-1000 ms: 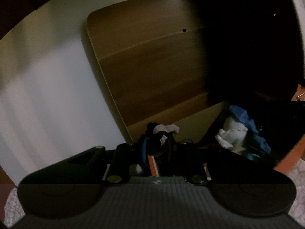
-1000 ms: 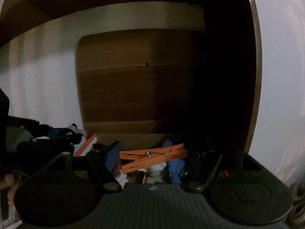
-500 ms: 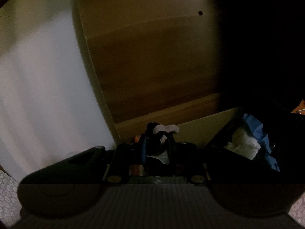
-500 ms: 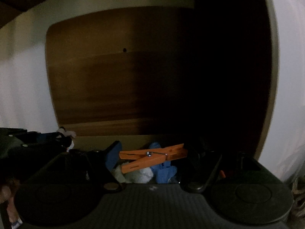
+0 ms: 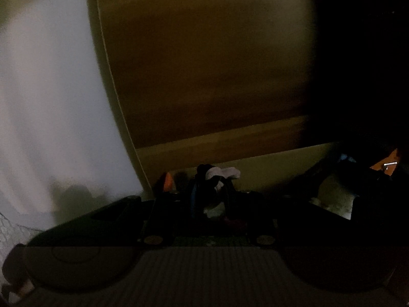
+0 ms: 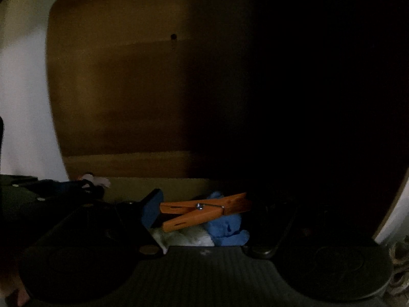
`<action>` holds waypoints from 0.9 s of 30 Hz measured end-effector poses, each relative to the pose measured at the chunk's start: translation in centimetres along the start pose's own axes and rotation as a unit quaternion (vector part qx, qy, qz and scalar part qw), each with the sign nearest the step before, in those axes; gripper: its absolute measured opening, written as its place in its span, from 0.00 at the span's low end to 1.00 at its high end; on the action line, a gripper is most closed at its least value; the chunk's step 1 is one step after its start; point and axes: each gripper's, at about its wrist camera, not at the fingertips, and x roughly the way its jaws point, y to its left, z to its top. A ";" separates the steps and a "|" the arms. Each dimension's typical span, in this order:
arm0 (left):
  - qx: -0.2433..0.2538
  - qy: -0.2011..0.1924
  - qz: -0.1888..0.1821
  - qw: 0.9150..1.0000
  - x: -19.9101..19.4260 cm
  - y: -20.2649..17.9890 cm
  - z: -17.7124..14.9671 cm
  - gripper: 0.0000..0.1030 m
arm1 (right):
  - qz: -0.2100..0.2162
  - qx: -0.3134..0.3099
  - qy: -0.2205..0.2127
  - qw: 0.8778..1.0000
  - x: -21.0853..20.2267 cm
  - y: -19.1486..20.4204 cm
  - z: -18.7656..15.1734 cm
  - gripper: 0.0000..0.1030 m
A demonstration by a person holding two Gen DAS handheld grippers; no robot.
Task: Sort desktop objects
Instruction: 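Lower both items into the orange box and open both tools, then withdraw both tools up out of the orange box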
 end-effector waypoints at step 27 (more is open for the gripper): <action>-0.004 -0.020 0.018 1.000 -0.8 0.5 -0.9 0.75 | -0.019 0.005 0.023 1.000 1.2 -0.9 -0.9 0.88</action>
